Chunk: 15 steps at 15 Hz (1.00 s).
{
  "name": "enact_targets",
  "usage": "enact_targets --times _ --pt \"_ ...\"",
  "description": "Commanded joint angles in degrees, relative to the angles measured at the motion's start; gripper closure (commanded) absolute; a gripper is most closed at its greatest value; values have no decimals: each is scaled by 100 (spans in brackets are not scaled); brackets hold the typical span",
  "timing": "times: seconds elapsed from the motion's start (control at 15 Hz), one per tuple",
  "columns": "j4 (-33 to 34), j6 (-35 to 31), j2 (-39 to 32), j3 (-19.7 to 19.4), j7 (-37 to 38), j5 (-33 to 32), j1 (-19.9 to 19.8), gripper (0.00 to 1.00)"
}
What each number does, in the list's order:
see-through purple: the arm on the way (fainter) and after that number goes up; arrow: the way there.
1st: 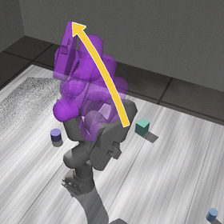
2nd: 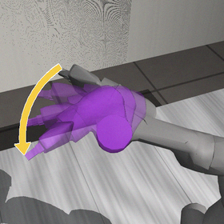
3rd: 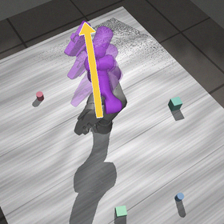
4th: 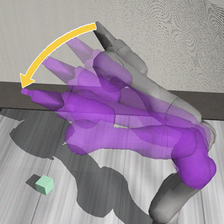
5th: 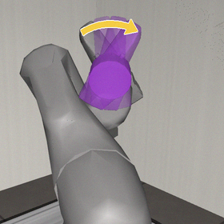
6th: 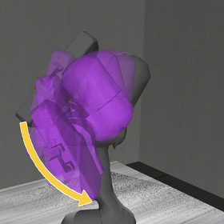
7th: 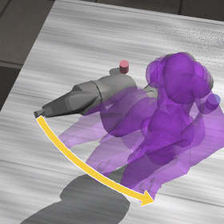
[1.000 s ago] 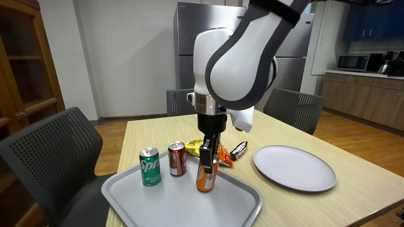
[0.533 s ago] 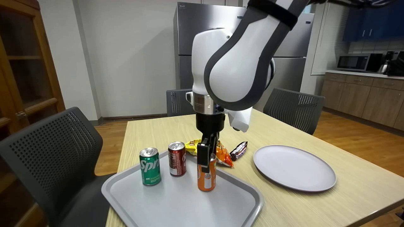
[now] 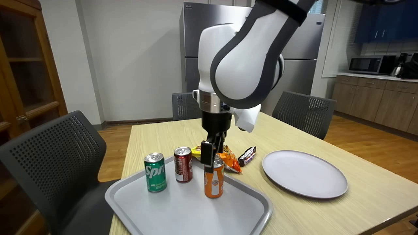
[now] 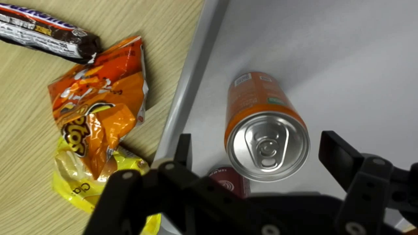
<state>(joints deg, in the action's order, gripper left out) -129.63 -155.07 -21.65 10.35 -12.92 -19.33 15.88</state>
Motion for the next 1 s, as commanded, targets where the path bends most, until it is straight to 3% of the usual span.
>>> enact_targets --times 0.0,0.93 --pt "-206 13 402 48 134 159 -100 0" --pt "-1014 -87 1455 -163 587 386 -359 0"
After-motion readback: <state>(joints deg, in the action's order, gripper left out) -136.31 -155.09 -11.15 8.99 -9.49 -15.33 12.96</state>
